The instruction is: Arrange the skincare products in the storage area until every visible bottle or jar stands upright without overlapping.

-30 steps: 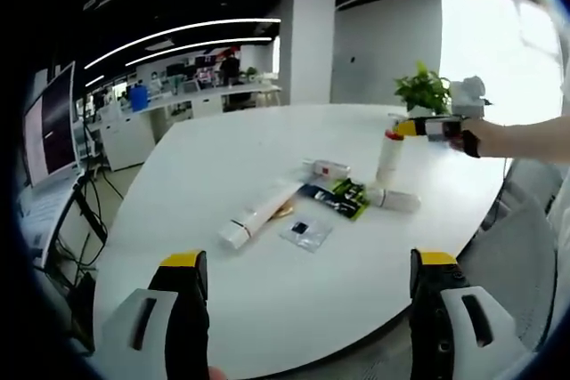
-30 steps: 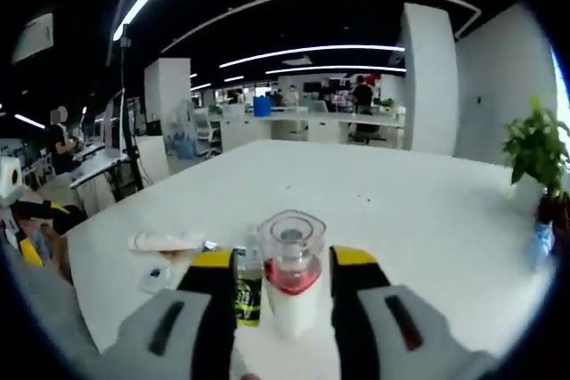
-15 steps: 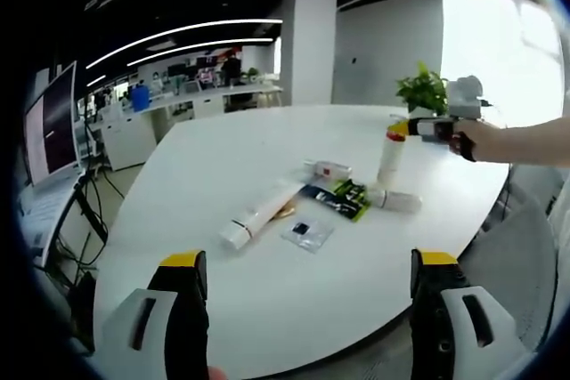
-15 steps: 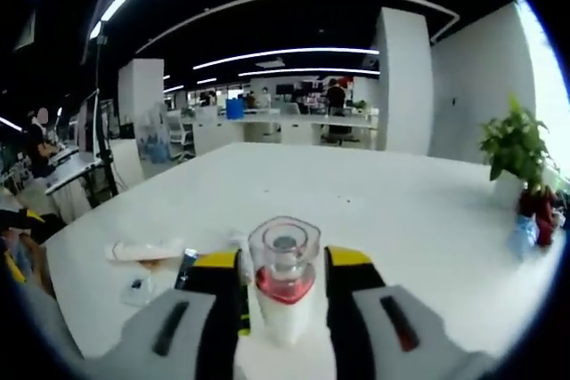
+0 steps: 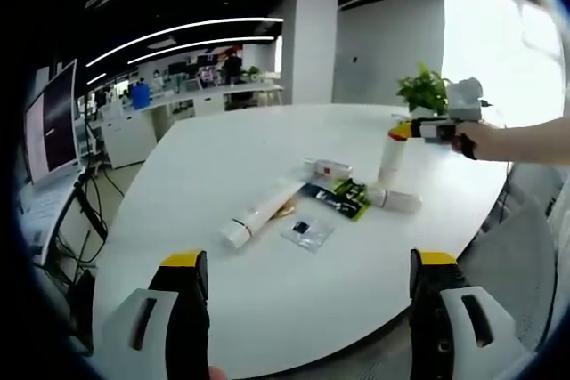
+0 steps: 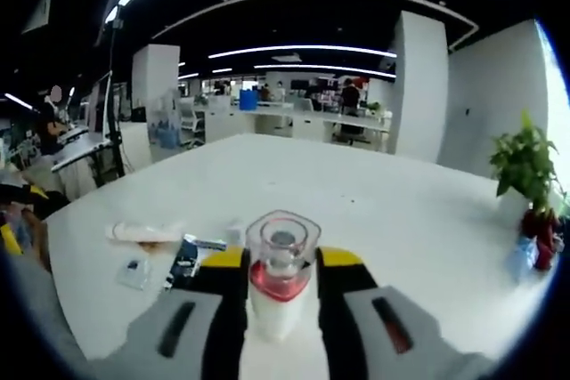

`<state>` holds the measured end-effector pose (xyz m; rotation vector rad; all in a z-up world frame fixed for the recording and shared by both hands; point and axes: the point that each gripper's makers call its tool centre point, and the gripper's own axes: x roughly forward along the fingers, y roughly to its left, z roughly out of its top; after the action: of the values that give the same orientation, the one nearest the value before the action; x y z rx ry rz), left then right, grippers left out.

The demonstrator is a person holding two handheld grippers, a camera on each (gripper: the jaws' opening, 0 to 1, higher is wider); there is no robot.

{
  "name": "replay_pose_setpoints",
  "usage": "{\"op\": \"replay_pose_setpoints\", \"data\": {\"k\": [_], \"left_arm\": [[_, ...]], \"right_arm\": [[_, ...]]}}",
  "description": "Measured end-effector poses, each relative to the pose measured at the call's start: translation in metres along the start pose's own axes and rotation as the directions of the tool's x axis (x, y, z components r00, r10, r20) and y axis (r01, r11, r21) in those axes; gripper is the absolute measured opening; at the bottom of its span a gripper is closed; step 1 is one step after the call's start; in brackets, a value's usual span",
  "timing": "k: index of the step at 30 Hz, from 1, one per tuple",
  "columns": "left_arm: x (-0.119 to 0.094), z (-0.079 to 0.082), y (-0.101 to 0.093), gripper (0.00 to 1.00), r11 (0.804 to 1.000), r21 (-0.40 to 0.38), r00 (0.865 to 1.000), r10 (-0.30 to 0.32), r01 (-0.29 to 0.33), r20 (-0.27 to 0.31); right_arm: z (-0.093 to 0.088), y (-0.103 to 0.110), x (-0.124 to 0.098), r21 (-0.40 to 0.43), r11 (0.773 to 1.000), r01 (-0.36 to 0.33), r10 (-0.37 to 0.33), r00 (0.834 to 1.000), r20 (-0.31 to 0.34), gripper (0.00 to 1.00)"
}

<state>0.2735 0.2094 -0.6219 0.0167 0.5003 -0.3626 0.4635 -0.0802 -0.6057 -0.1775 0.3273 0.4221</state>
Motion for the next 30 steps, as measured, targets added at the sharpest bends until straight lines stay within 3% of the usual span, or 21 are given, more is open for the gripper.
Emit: {"op": "replay_pose_setpoints", "data": {"k": [9, 19, 30], "left_arm": [[-0.0003, 0.0003, -0.0025, 0.92, 1.000, 0.000, 1.000, -0.014, 0.014, 0.002], [-0.0005, 0.0002, -0.0063, 0.92, 1.000, 0.002, 1.000, -0.028, 0.028, -0.003], [-0.0002, -0.0002, -0.0061, 0.92, 1.000, 0.004, 1.000, -0.028, 0.028, -0.005]], "right_arm": [[-0.0008, -0.0010, 0.0009, -0.055, 0.993, -0.107, 0.105, 0.994, -0.029, 0.29], [-0.0010, -0.0033, 0.0017, -0.084, 0.968, -0.236, 0.234, 0.972, -0.035, 0.29], [-0.0018, -0.0058, 0.0036, -0.084, 0.967, -0.243, 0.240, 0.970, -0.042, 0.29]]}}
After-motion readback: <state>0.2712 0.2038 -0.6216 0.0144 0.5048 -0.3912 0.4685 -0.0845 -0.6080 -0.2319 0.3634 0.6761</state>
